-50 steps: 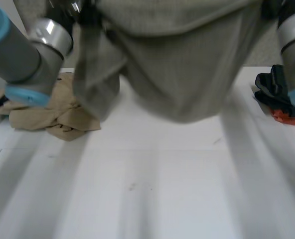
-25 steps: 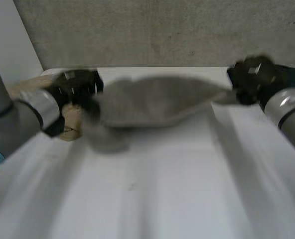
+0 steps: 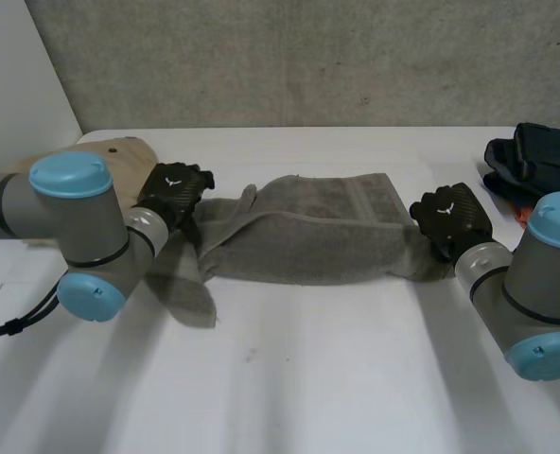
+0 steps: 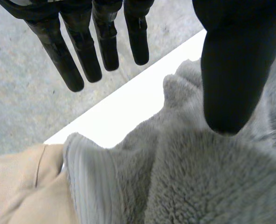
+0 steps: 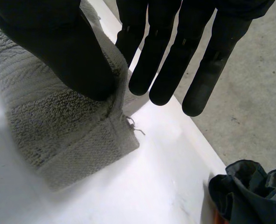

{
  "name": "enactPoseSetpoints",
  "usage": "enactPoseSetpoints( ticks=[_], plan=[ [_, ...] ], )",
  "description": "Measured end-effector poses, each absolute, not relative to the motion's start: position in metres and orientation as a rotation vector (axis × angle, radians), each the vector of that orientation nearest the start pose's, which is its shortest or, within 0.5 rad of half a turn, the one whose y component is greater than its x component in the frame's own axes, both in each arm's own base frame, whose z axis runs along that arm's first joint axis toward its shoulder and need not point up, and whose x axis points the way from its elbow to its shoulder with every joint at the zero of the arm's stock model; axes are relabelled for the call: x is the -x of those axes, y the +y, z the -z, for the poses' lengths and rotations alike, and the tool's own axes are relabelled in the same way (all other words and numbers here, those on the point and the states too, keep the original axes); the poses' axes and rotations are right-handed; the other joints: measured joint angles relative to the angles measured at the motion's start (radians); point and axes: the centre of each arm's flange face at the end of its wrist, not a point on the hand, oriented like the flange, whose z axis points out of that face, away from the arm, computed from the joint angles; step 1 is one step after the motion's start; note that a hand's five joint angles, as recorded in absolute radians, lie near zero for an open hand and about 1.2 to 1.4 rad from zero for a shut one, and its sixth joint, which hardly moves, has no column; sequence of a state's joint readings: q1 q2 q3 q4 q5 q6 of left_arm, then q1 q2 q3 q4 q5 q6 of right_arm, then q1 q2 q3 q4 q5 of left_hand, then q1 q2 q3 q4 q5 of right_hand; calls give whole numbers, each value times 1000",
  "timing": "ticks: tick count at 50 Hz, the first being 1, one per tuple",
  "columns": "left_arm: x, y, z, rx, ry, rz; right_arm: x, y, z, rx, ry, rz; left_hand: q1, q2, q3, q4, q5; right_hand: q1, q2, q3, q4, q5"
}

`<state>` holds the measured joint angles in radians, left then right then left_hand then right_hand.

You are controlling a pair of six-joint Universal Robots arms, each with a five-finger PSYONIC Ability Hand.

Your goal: Fold the laundry.

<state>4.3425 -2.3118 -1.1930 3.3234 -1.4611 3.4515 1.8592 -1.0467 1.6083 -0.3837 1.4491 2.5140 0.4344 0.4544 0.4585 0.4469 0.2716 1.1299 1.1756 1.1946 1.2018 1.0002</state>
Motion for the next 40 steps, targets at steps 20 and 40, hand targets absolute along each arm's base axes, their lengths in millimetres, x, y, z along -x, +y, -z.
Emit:
enactPoseSetpoints(
  ticks=[20,40],
  plan=[
    [268,-212,-183,-984,2367,1994,-244,-314,-145,1235,2205,2055,-1,-17,-16,-24,-27,1,0,0,0,0],
    [273,-243,-107,-1005,2234,1960,-243,-307,-138,1260,2220,2012,137,112,98,115,117,0,0,0,0,0]
  ],
)
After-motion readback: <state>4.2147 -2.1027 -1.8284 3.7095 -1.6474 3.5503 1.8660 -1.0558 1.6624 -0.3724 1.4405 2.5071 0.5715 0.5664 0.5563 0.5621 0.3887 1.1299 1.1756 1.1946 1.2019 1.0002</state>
